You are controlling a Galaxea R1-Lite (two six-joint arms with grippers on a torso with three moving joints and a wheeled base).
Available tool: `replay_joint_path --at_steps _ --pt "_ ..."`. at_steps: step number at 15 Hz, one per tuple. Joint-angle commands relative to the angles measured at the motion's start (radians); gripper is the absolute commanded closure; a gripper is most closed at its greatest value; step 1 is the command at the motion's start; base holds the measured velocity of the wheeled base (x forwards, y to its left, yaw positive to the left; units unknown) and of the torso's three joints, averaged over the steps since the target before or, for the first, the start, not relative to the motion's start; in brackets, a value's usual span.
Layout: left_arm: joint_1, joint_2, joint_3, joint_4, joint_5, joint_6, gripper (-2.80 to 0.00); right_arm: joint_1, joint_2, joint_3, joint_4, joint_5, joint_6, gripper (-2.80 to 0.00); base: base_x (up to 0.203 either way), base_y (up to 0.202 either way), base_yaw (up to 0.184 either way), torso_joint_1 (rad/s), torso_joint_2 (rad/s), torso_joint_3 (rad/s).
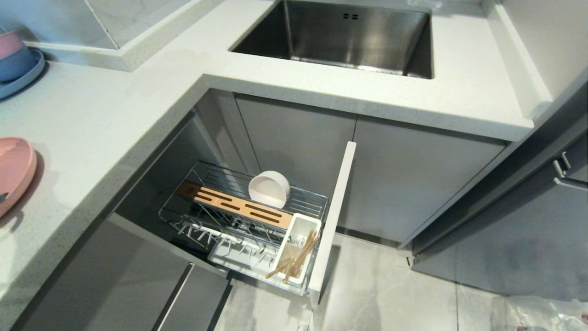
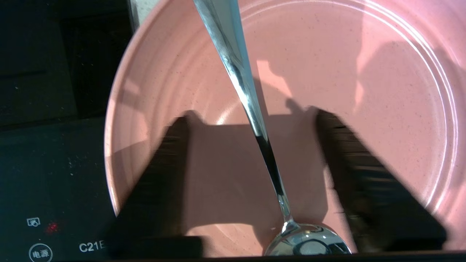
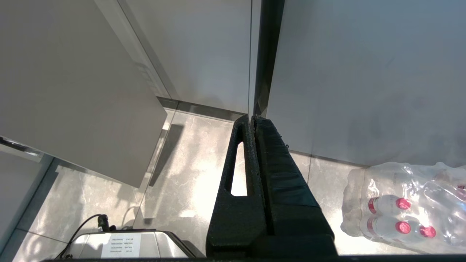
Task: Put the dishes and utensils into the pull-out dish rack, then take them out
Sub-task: Pick up the spoon and place it in the cupboard
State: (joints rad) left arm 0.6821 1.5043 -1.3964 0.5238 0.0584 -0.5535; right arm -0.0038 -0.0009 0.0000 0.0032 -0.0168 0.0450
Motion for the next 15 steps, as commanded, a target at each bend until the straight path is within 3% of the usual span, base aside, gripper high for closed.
replay_joint_path --at_steps 1,10,13,15 --pt "-0.001 -0.004 0.002 0.002 0.0 -0.003 0.0 0.001 0.001 0.002 0.0 0.0 0.001 0.0 0.0 0.0 0.0 0.0 0.0 0.0" --pt "-0.008 -0.03 -0.011 0.003 0.001 -0.007 0.0 -0.001 0.001 0.002 0.0 0.0 0.0 0.0 0.0 0.0 0.0 0.0 0.0 0.0" --pt "-0.01 -0.082 -0.061 0.01 0.001 -0.039 0.0 0.0 0.001 0.002 0.0 0.0 0.0 0.0 0.0 0.0 0.0 0.0 0.0 0.0" --pt "-0.061 -0.12 -0.093 0.014 0.001 -0.064 0.0 0.001 0.001 0.002 0.0 0.0 0.001 0.0 0.0 0.0 0.0 0.0 0.0 0.0"
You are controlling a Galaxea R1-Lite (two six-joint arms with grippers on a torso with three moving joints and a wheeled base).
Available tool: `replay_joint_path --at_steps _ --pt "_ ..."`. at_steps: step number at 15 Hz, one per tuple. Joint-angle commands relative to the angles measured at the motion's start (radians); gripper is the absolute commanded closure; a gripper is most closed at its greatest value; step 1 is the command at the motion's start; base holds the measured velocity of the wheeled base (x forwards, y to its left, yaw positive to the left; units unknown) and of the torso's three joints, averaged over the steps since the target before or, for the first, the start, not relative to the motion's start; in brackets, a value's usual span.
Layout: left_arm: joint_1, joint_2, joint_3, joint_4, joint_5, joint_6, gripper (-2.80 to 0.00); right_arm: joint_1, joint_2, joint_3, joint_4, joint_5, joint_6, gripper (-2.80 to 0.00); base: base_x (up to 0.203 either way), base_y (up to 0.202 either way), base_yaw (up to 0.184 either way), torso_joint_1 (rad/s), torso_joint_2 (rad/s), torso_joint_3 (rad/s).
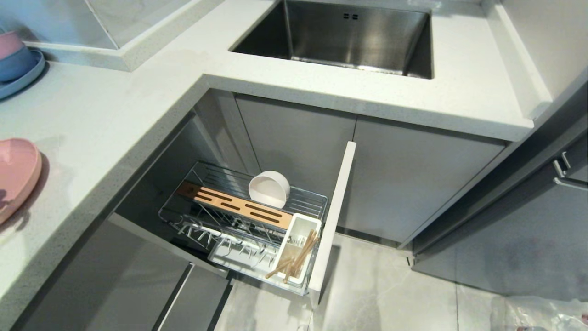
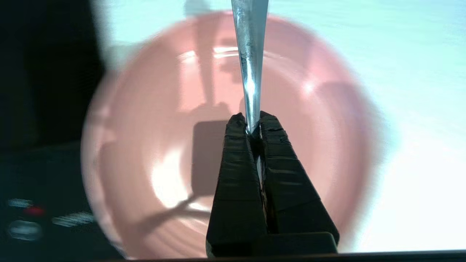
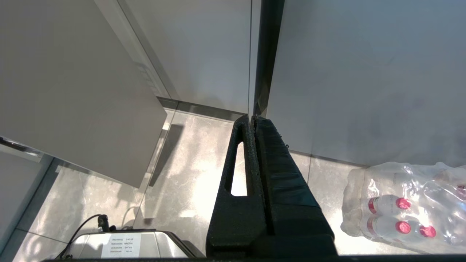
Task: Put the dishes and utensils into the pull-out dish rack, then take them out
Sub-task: Pick up the spoon and place it in the cupboard
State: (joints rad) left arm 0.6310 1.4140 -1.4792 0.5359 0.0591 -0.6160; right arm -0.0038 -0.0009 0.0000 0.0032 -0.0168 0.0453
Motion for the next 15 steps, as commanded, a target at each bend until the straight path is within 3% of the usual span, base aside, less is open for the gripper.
replay_joint_path --at_steps 1,3,9,12,15 --pt "-0.053 -0.049 -0.025 0.007 0.001 -0.012 0.0 -0.001 0.001 0.002 0.0 0.0 0.001 0.0 0.0 0.0 0.0 0.0 0.0 0.0" --pt "-0.172 -0.079 -0.06 0.035 0.001 -0.026 0.0 -0.001 0.001 0.002 0.0 0.0 0.001 0.0 0.0 0.0 0.0 0.0 0.0 0.0" --pt "-0.76 -0.152 -0.108 0.13 0.001 -0.037 0.0 0.0 0.001 0.002 0.0 0.0 -0.001 0.0 0.0 0.0 0.0 0.0 0.0 0.0" --pt "-1.019 -0.112 -0.086 0.167 0.001 -0.046 0.0 -0.001 0.001 0.002 0.0 0.0 0.0 0.0 0.0 0.0 0.0 0.0 0.0 0.0" --pt "-1.17 0.055 -0.071 0.202 0.001 -0.103 0.0 -0.001 0.001 0.002 0.0 0.0 -0.001 0.0 0.0 0.0 0.0 0.0 0.0 0.0"
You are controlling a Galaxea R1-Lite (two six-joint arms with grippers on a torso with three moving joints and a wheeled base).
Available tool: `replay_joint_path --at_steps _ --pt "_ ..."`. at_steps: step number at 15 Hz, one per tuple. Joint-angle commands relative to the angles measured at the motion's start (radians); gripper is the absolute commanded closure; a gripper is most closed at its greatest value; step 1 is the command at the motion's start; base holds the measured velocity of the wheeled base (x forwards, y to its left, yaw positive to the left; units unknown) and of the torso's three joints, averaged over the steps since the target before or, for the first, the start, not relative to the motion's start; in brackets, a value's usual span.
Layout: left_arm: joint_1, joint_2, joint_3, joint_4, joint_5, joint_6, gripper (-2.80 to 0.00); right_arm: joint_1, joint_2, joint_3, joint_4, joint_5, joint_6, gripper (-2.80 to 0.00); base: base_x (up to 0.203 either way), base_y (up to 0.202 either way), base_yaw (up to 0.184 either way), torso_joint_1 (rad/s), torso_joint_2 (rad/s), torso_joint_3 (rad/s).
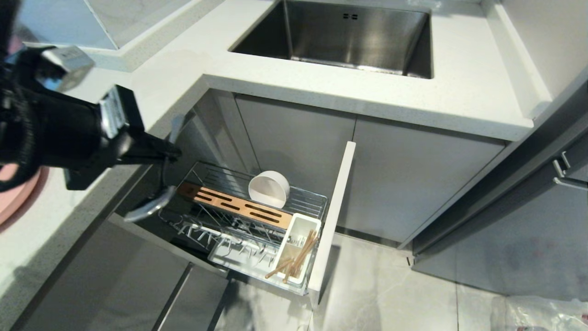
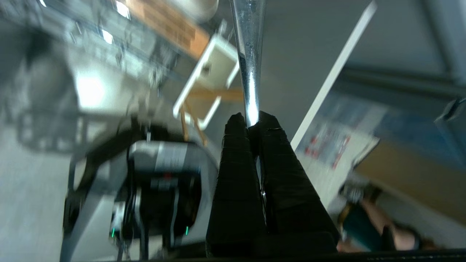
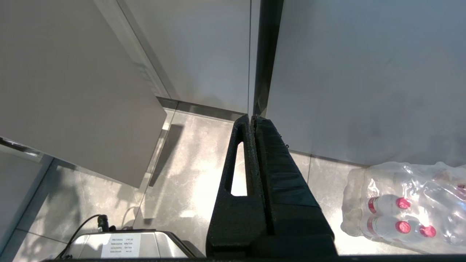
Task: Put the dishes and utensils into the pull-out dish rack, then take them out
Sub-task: Pick up the spoon and place it in the cupboard
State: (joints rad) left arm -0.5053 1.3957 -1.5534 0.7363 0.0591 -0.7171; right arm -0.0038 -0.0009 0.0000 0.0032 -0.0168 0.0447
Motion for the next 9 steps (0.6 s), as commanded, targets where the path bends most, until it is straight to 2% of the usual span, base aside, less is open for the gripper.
replay_joint_path --at_steps 1,3,7,9 --pt "-0.059 0.131 0.004 0.021 -0.001 -0.026 0.0 -0.001 0.001 0.002 0.0 0.0 0.001 0.0 0.0 0.0 0.0 0.0 0.0 0.0" --pt "-0.085 0.231 -0.004 0.063 -0.037 -0.054 0.0 0.001 0.001 0.002 0.0 0.0 0.001 0.0 0.0 0.0 0.0 0.0 0.0 0.0" --pt "-0.077 0.359 -0.02 0.132 -0.25 -0.062 0.0 0.001 0.001 0.002 0.0 0.0 0.001 0.0 0.0 0.0 0.0 0.0 0.0 0.0" --pt "-0.062 0.41 -0.029 0.137 -0.303 -0.053 0.0 -0.001 0.001 0.002 0.0 0.0 0.001 0.0 0.0 0.0 0.0 0.0 0.0 0.0"
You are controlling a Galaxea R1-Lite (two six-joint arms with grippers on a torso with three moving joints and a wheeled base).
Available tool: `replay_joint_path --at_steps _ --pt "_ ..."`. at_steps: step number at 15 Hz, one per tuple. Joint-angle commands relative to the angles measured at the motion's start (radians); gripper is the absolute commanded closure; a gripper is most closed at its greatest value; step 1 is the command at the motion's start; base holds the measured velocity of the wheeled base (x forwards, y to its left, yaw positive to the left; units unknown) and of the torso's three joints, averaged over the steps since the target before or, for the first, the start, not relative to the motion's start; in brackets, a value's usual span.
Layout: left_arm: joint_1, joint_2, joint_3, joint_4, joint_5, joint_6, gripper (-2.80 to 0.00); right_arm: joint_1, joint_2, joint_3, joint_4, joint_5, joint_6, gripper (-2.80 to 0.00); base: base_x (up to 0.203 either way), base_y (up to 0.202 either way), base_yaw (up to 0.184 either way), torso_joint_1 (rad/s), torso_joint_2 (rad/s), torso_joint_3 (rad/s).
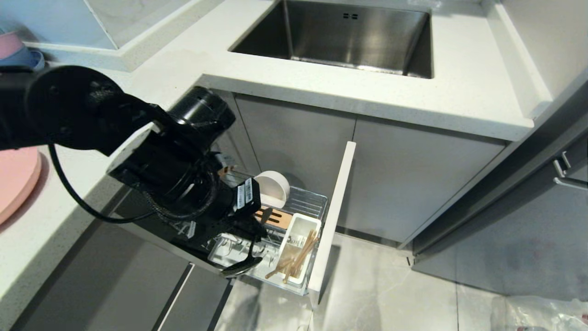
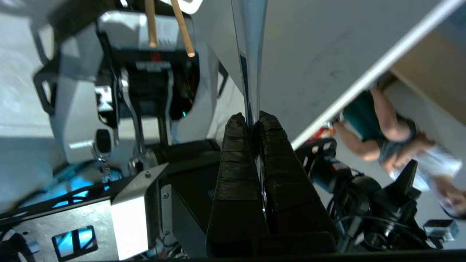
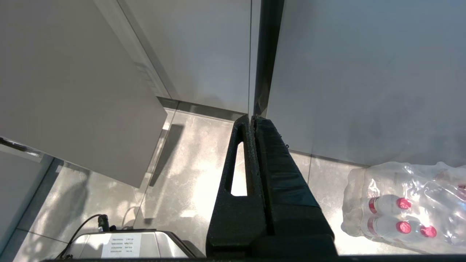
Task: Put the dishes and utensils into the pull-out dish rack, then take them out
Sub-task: Pick up the spoon and place it in the cupboard
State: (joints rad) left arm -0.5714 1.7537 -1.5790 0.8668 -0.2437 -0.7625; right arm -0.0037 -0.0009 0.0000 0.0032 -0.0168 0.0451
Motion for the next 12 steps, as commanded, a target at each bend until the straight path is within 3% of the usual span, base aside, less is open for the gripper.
replay_joint_path --at_steps 1,6,12 --pt "0.013 0.074 -0.004 0.004 -0.03 0.007 0.0 0.0 0.001 0.002 0.0 0.0 0.0 0.0 0.0 0.0 0.0 0.0 0.0 0.0" --pt "0.1 0.187 -0.027 -0.008 -0.161 0.078 0.0 -0.001 0.001 0.002 0.0 0.0 0.0 0.0 0.0 0.0 0.0 0.0 0.0 0.0" --pt "0.097 0.299 -0.087 -0.045 -0.239 0.092 0.0 -0.001 0.001 0.002 0.0 0.0 -0.001 0.0 0.0 0.0 0.0 0.0 0.0 0.0"
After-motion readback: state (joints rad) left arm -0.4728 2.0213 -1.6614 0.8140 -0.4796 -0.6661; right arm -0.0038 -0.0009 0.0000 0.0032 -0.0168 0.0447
